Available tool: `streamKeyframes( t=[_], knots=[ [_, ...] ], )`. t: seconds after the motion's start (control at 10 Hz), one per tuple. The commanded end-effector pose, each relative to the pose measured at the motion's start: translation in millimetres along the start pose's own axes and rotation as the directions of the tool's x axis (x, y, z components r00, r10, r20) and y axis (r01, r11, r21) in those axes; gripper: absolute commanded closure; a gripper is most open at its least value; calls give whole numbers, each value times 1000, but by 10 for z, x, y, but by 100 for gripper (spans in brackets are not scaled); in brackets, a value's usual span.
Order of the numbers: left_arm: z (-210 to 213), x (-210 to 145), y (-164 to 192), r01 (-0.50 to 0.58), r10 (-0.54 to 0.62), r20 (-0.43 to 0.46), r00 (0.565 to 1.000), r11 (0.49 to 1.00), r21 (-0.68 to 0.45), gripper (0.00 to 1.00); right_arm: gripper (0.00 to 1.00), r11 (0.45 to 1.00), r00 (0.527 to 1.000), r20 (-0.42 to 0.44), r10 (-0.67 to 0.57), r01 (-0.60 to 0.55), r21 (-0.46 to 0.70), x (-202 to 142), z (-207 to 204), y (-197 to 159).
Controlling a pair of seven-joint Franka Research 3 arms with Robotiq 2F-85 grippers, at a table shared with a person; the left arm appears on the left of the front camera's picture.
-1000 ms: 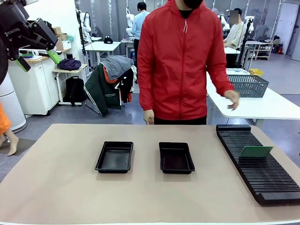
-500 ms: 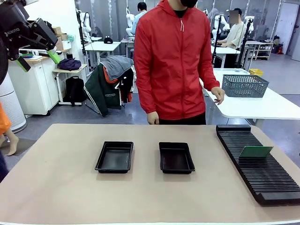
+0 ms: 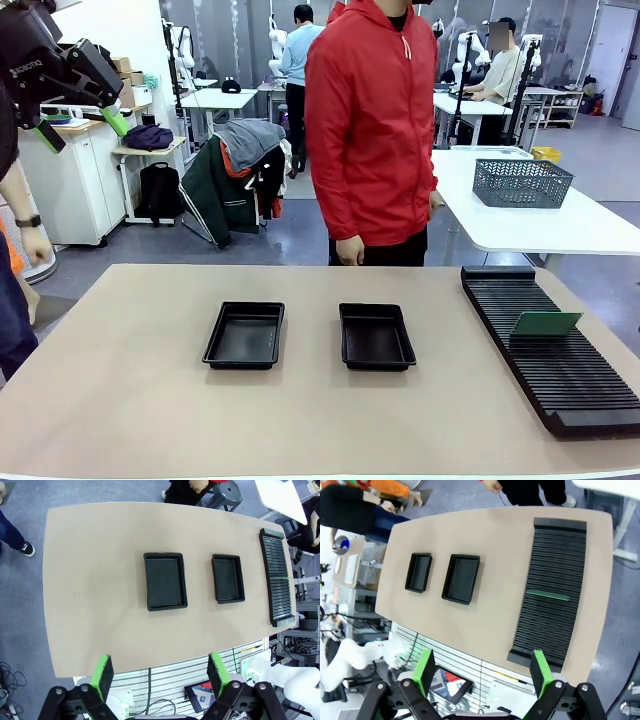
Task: Inspect and transfer BCBs to ESD trays.
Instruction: Pick up the Blank PCB from the PCB Rack and place it in the left ESD tray.
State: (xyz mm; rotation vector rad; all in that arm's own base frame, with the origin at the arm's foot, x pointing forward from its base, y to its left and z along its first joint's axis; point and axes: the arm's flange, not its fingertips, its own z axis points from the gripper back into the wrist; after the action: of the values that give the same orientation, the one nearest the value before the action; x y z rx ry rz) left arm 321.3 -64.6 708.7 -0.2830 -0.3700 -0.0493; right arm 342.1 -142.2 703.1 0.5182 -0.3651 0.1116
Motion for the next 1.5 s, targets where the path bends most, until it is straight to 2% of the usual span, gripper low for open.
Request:
streamKeyframes(
  t=[0.0,0.3,0.5,0.8,1.4],
  knots=[
    [-4,-2,2,-1,1,-3,1000,1000,-1,0,0,988,991,-29,133,-135,-70,42,-136,-6],
    [-4,-2,2,-1,1,-3,1000,1000,-1,0,0,939,942,-117,313,-326,-109,114,-460,-81],
    [-4,-2,2,-1,1,-3,1000,1000,-1,0,0,868,872,-168,461,-482,-122,115,-663,-124],
    [-4,-2,2,-1,1,-3,1000,1000,-1,0,0,701,697,-246,673,-708,-86,145,-1092,-267],
    [-4,-2,2,-1,1,-3,1000,1000,-1,0,0,396,385,-366,847,-917,-48,-21,-2001,-521]
  ],
)
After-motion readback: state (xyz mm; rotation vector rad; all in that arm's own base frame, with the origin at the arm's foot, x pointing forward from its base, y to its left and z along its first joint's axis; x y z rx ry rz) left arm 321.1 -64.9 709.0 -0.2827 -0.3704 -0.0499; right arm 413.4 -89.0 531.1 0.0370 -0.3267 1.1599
